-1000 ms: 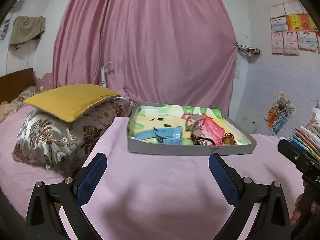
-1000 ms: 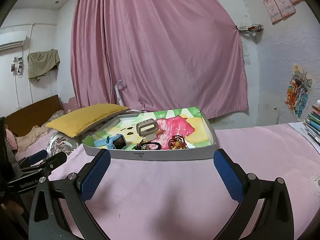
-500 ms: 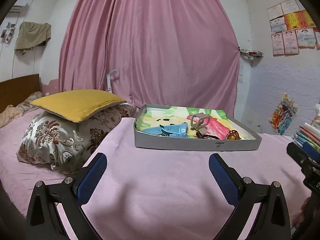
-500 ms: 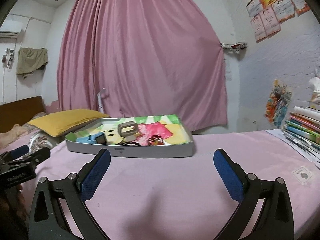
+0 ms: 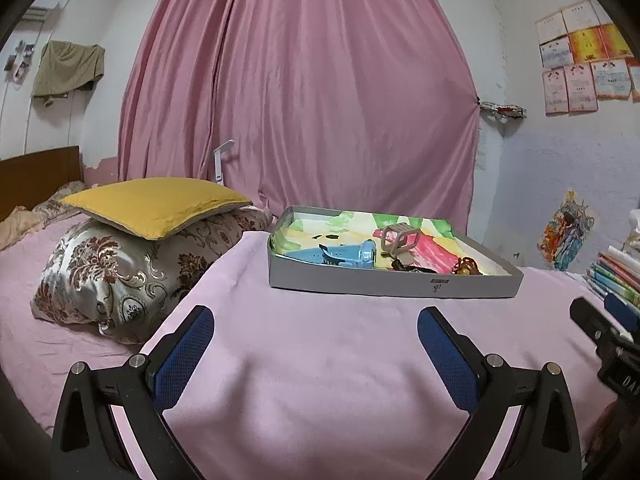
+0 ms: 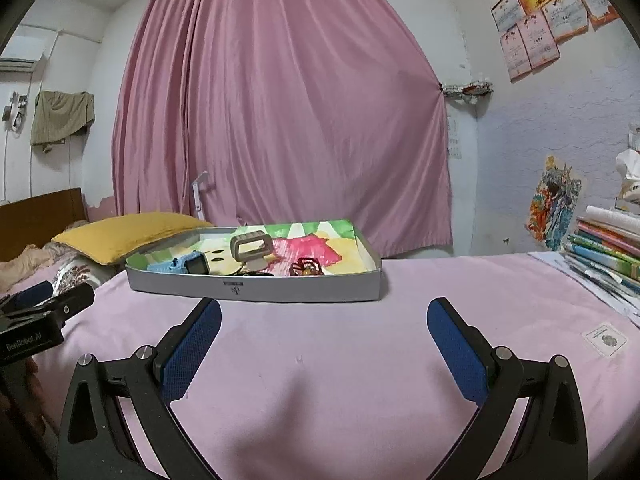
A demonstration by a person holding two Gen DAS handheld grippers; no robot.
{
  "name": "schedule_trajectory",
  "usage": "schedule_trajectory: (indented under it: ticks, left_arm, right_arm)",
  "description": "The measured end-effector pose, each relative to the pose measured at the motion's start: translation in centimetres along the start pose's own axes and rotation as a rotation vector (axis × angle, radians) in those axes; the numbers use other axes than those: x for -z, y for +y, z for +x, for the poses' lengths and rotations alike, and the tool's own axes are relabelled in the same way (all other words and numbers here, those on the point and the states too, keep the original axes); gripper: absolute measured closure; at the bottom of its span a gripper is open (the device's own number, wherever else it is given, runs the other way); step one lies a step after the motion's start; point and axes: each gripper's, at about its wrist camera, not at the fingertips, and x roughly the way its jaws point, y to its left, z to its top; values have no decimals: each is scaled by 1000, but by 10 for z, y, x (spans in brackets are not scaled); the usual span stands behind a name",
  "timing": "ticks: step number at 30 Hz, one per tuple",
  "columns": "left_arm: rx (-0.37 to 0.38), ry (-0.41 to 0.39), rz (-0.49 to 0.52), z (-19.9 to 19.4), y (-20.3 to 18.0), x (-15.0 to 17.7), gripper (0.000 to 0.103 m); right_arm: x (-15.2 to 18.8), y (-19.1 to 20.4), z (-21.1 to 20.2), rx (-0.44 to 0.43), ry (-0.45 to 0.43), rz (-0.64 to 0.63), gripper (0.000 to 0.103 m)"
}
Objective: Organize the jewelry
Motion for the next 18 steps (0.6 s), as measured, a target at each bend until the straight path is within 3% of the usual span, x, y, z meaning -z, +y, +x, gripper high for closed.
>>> schedule_trajectory:
  ticks: [18]
  left_arm:
    - [0, 2, 26, 0, -4, 0, 1]
  right_arm:
    - [4, 1, 7, -9, 14, -1, 2]
